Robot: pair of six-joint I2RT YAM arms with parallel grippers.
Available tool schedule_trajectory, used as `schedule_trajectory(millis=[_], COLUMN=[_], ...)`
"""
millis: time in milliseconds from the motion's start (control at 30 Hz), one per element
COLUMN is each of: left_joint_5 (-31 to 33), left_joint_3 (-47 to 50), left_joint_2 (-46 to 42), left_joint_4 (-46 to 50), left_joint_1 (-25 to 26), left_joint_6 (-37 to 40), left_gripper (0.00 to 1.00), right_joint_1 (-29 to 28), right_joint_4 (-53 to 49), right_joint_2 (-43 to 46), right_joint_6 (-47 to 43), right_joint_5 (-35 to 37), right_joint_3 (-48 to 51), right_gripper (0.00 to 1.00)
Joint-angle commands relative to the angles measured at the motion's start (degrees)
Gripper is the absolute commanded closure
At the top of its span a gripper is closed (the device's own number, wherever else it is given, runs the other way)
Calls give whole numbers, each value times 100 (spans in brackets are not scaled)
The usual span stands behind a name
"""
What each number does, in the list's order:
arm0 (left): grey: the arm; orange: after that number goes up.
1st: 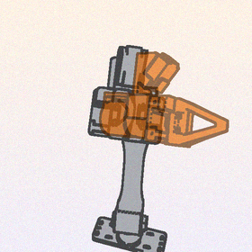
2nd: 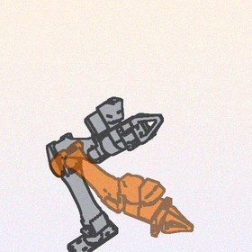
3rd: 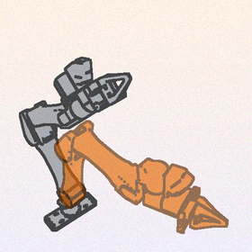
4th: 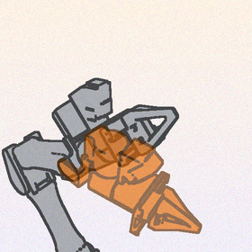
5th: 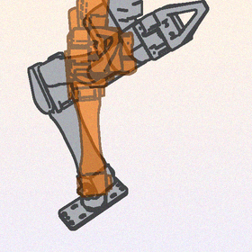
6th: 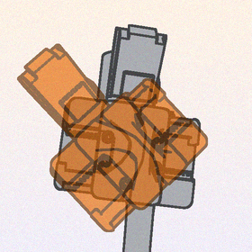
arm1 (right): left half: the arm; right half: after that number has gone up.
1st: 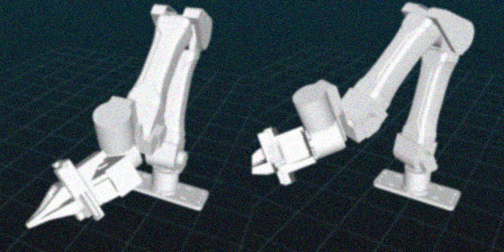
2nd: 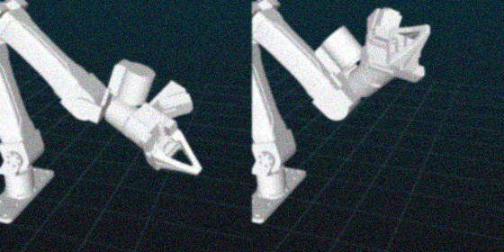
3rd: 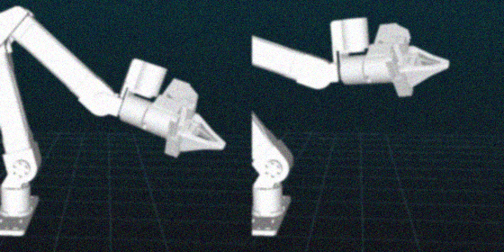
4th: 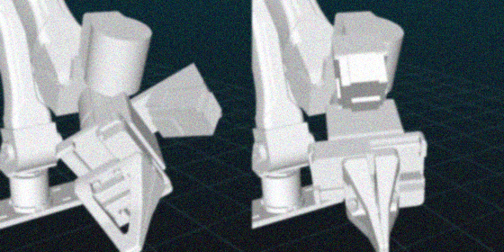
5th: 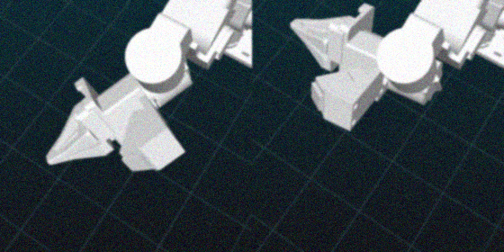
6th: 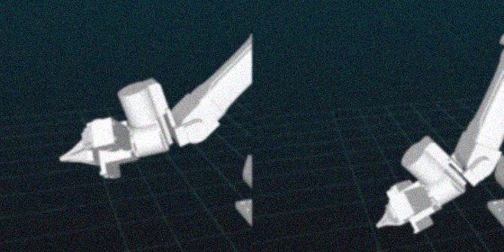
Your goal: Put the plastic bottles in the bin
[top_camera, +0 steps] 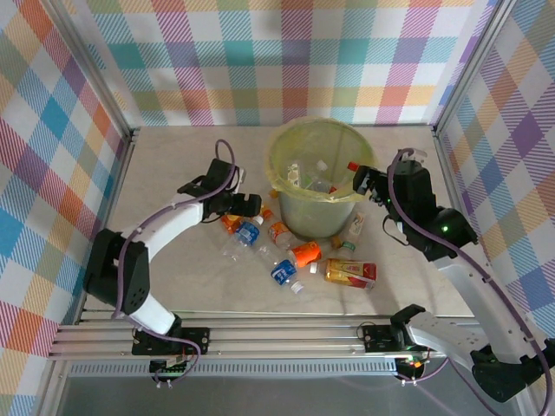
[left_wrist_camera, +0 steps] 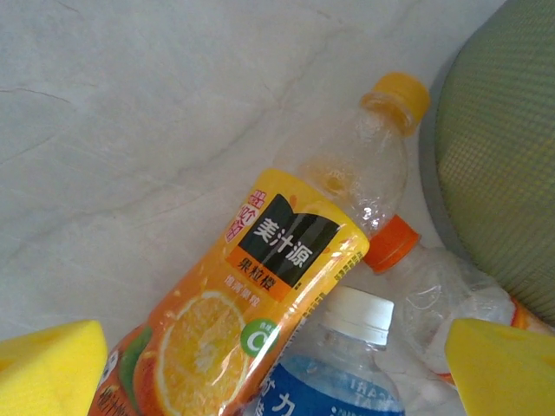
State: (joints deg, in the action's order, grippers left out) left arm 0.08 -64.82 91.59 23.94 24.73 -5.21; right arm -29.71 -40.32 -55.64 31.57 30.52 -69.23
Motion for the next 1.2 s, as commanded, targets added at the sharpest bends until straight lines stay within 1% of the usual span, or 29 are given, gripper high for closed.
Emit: schedule_trajectory(millis=[0, 267, 633, 833, 1033, 1167], left_joint_5=[262, 694, 895, 1214, 1526, 1575], left_joint_3=[-321, -606, -762, -809, -747, -673], left_joint_2=[296, 822, 1127, 1185, 1112, 1016], left_joint_4=[320, 385, 299, 287, 234, 112], left_joint_1=[61, 111, 111, 73, -68, -203], left_joint_6=[188, 39, -141, -312, -706, -968], left_gripper=[0, 0, 0, 0, 0, 0], right_joint_1=[-17, -17, -17, -17, -17, -17], right_joint_4=[-34, 14, 74, 89, 112, 142], right_joint_2=[110, 108, 43, 0, -42, -92], right_joint_6=[153, 209, 200, 174, 177, 183], right_joint_5=[206, 204, 225, 229, 219, 193], right_joint_3=[56, 156, 175, 165, 164, 162], right_gripper=[0, 0, 0, 0, 0, 0])
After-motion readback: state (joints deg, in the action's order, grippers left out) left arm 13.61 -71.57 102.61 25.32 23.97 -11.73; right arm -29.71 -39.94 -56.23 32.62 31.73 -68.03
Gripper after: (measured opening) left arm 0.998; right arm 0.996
